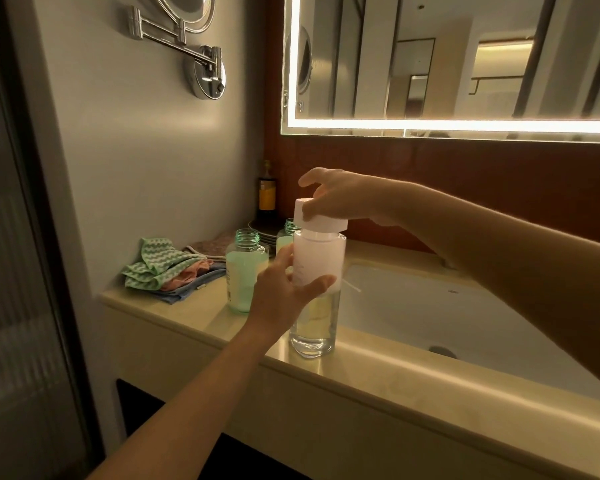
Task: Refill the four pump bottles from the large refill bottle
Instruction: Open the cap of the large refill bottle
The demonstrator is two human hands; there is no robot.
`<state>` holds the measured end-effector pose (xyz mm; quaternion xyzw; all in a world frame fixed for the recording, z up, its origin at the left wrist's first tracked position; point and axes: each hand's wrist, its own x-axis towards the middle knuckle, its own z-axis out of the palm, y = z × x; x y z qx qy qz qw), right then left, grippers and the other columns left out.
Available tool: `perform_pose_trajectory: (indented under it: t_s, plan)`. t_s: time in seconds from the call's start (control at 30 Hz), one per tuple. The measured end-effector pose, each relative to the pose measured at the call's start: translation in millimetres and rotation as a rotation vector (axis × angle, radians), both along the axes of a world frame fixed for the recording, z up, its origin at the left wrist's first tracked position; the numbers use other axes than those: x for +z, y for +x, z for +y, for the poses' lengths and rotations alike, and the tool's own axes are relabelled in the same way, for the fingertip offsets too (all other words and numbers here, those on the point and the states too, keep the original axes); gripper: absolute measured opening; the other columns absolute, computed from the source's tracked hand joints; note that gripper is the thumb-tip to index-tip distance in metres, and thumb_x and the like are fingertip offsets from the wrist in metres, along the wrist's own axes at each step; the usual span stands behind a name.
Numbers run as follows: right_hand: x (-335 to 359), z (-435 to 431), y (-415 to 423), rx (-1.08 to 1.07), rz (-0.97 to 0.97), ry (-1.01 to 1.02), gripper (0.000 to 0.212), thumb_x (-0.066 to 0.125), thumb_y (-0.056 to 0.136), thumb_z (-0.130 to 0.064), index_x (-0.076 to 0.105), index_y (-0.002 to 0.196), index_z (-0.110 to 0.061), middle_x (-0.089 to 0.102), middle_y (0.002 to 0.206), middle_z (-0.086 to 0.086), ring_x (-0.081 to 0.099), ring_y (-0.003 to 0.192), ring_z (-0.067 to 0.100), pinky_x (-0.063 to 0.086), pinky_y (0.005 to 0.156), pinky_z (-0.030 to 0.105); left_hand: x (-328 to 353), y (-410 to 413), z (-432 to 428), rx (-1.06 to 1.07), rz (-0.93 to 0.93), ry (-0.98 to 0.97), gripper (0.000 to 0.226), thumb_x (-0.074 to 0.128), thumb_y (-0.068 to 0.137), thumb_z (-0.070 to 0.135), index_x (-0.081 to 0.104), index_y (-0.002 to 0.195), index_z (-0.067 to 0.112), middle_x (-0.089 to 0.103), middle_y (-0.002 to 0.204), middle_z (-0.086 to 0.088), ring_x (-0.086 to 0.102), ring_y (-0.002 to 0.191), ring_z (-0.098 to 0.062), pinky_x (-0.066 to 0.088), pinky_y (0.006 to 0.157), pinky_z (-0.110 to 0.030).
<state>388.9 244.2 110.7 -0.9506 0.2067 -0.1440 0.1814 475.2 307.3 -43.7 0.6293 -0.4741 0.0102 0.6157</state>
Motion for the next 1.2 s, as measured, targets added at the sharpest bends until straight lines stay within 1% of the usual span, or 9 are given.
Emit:
perform_pose_trajectory:
  t_s: [0.2, 0.3, 0.43, 0.5, 0.63, 0.77, 0.97, 1.1, 1.2]
  plan:
    - [-6.8, -3.1, -0.5, -0.150, 0.053, -0.355, 0.083, 0.044, 0.078, -0.070, 0.034, 0.138, -0.015, 0.042, 0.139, 0.012, 0.048, 0.119, 0.028, 0.045, 0.088, 0.036, -1.2, 1.6, -1.4, 0.005, 0.022, -0.005, 0.070, 0.075, 0.069, 0.041, 0.047, 0.128, 0.016, 0.058, 0.121, -0.002, 0.062, 0.099, -0.021, 0.057, 0.077, -0.033]
    - [-12.2, -3.2, 0.0, -0.094, 0.047, -0.354, 0.066, 0.050, 0.083, -0.060, 0.050, 0.125, -0.010, 0.056, 0.122, 0.007, 0.052, 0.102, 0.019, 0.045, 0.081, 0.031, -1.5, 1.7, -1.4, 0.008, 0.015, -0.006, 0.079, 0.074, 0.062, 0.055, 0.047, 0.127, 0.018, 0.058, 0.115, 0.002, 0.061, 0.096, -0.018, 0.057, 0.075, -0.029]
    - [-7.8, -3.7, -1.1, 0.007, 0.008, 0.012, 0.055, 0.064, 0.084, -0.032, 0.041, 0.133, -0.023, 0.042, 0.134, 0.005, 0.043, 0.106, 0.018, 0.043, 0.082, 0.027, -1.6, 1.2, -1.4, 0.012, 0.007, -0.002, 0.078, 0.075, 0.064, 0.054, 0.047, 0.127, 0.018, 0.059, 0.118, -0.002, 0.061, 0.094, -0.017, 0.057, 0.074, -0.030]
    - [-5.2, -2.2, -0.8, 0.002, 0.023, 0.070, 0.062, 0.061, 0.085, -0.039, 0.033, 0.139, -0.025, 0.036, 0.142, 0.005, 0.043, 0.115, 0.022, 0.042, 0.090, 0.032, -1.7, 1.6, -1.3, 0.013, 0.010, -0.002, 0.084, 0.074, 0.060, 0.060, 0.047, 0.128, 0.018, 0.059, 0.119, -0.001, 0.061, 0.095, -0.017, 0.057, 0.074, -0.030]
    - [-6.8, 0.8, 2.9, -0.111, 0.042, -0.150, 0.078, 0.043, 0.080, -0.068, 0.029, 0.142, -0.022, 0.029, 0.147, 0.009, 0.041, 0.124, 0.029, 0.042, 0.092, 0.037, -1.6, 1.3, -2.9, 0.021, 0.020, -0.002, 0.071, 0.074, 0.069, 0.044, 0.046, 0.129, 0.017, 0.058, 0.122, -0.003, 0.061, 0.100, -0.021, 0.057, 0.078, -0.034]
    - [-10.9, 3.7, -0.4, -0.134, 0.068, -0.339, 0.068, 0.040, 0.085, -0.063, 0.048, 0.129, -0.013, 0.038, 0.134, 0.013, 0.041, 0.106, 0.020, 0.040, 0.085, 0.032, -1.0, 0.5, -2.0, 0.017, 0.012, -0.004, 0.086, 0.069, 0.057, 0.063, 0.047, 0.128, 0.018, 0.059, 0.117, 0.001, 0.062, 0.097, -0.018, 0.058, 0.076, -0.033]
    - [-11.2, -0.4, 0.5, 0.012, -0.015, 0.011, 0.046, 0.058, 0.088, -0.029, 0.045, 0.131, -0.025, 0.035, 0.138, 0.005, 0.042, 0.105, 0.018, 0.042, 0.071, 0.021, -2.7, 1.9, -1.9, 0.005, 0.008, -0.006, 0.087, 0.072, 0.058, 0.064, 0.047, 0.128, 0.018, 0.059, 0.120, -0.001, 0.062, 0.098, -0.019, 0.058, 0.076, -0.034]
    - [-9.8, -1.7, 4.3, -0.050, 0.006, -0.076, 0.069, 0.051, 0.084, -0.057, 0.031, 0.141, -0.024, 0.029, 0.146, 0.007, 0.040, 0.125, 0.027, 0.041, 0.092, 0.035, -2.7, 2.0, -3.1, 0.020, 0.012, -0.005, 0.079, 0.075, 0.065, 0.053, 0.046, 0.128, 0.016, 0.058, 0.121, -0.003, 0.061, 0.099, -0.021, 0.057, 0.077, -0.034]
    - [-11.9, -0.9, 4.1, -0.126, 0.041, -0.288, 0.074, 0.046, 0.081, -0.065, 0.039, 0.135, -0.016, 0.040, 0.138, 0.011, 0.044, 0.118, 0.025, 0.042, 0.089, 0.033, -2.5, 1.2, -2.7, 0.019, 0.016, -0.002, 0.084, 0.069, 0.058, 0.061, 0.047, 0.127, 0.018, 0.058, 0.118, 0.001, 0.061, 0.098, -0.017, 0.058, 0.076, -0.032]
